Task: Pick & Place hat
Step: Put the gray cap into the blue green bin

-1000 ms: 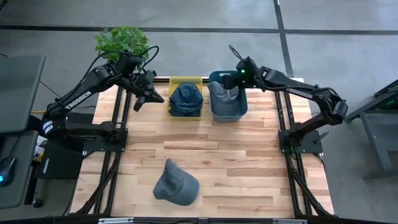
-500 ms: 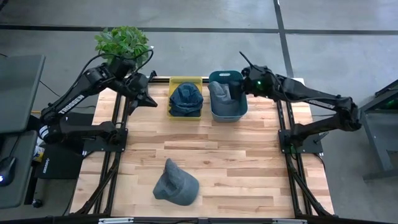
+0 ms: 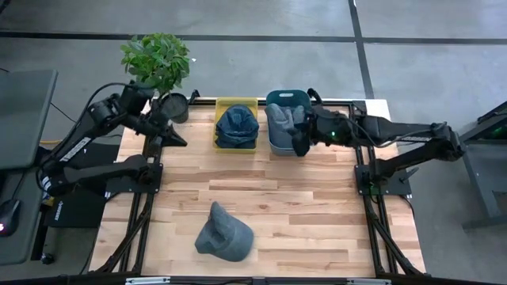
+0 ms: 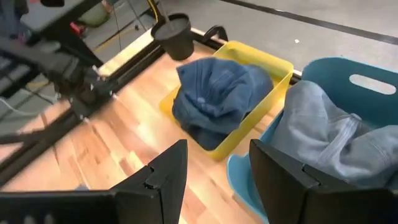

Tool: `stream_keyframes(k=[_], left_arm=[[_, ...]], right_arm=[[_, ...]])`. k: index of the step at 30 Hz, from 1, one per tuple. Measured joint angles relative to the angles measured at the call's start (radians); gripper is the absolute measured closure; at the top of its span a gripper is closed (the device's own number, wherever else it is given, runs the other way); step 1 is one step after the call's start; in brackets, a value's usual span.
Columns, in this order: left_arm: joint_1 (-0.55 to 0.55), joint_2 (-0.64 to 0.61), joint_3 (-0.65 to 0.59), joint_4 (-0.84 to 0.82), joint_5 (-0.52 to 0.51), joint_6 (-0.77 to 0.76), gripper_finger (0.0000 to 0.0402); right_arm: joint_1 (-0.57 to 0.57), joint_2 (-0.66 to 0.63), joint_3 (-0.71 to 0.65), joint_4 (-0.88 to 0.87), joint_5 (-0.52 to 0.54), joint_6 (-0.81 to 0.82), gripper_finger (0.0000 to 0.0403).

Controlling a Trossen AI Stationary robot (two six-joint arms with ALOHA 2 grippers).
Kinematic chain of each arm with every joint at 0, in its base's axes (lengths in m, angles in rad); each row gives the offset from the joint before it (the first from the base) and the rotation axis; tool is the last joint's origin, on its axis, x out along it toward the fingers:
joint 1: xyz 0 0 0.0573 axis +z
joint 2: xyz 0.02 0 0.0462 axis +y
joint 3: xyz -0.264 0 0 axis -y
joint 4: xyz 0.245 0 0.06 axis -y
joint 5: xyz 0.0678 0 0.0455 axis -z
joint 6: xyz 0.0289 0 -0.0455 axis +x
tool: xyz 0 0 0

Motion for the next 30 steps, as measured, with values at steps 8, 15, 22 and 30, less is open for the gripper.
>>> stream_keyframes(k=[8,15,22,30], left_arm=[[-0.239,-0.108,-0.229,0.202,-0.104,-0.312,0.0401],[-0.619,-0.042,-0.339,0.428,-0.355,-0.572,0.0401],[-0.920,0.061,-0.341,0.439,-0.630,-0.795,0.0401],[-1.127,0.200,-0.341,0.448,-0.833,-1.054,0.0401]], right_arm=[[0.138,0.000,0.000,-0.046,0.034,0.002,0.0235],[0.239,0.000,0.000,-0.082,0.041,0.007,0.0235],[0.319,0.000,0.000,-0.118,0.069,0.008,0.0235],[0.376,0.000,0.000,-0.130,0.093,0.003,0.0235]])
